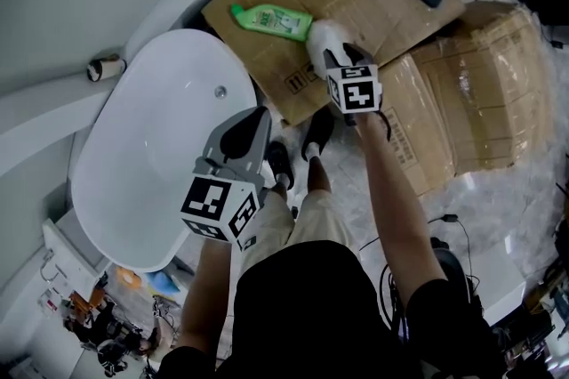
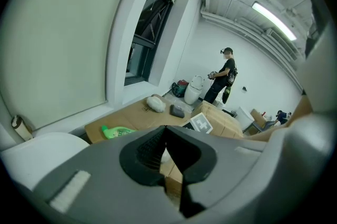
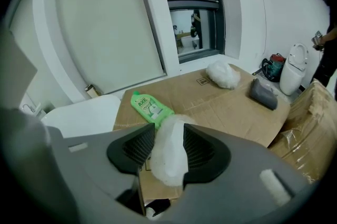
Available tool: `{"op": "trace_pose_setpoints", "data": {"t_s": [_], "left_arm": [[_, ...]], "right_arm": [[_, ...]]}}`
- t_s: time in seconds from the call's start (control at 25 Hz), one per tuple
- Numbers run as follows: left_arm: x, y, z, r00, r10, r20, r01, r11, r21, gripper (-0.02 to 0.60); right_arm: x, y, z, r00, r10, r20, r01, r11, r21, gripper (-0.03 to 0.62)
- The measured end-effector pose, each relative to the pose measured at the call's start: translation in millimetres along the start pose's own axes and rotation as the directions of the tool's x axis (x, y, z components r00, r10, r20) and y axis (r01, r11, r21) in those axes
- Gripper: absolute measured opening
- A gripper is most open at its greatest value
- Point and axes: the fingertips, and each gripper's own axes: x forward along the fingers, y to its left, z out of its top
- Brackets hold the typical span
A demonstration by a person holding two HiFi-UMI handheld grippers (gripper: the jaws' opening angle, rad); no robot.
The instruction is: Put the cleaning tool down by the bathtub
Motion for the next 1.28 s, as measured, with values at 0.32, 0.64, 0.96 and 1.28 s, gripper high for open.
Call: {"op": "trace_pose_setpoints", "data": {"t_s": [0.32, 0.64, 0.96, 1.28], "left_arm": [[-26, -6, -2, 1.0, -0.011, 0.021, 0.01, 1.0, 0.017, -0.003], [-66, -13, -12, 0.998, -0.04, 0.049, 0.038, 0.998, 0.042, -0.002], [-125, -18, -32, 0.995, -0.069, 0.07, 0.064, 0.995, 0.073, -0.003], [-176, -31, -52, 0.988, -0.132, 0.074, 0.122, 0.984, 0.129, -0.003]], "right_arm": [[-36, 14, -6, 1.0, -0.021, 0.022, 0.021, 1.0, -0.011, 0.153], [-82, 47, -17, 0.998, -0.045, 0.054, 0.046, 0.999, -0.019, 0.153], [-130, 93, -30, 0.991, -0.07, 0.111, 0.074, 0.997, -0.033, 0.152], [-189, 145, -40, 0.978, -0.095, 0.188, 0.101, 0.995, -0.023, 0.152]]}}
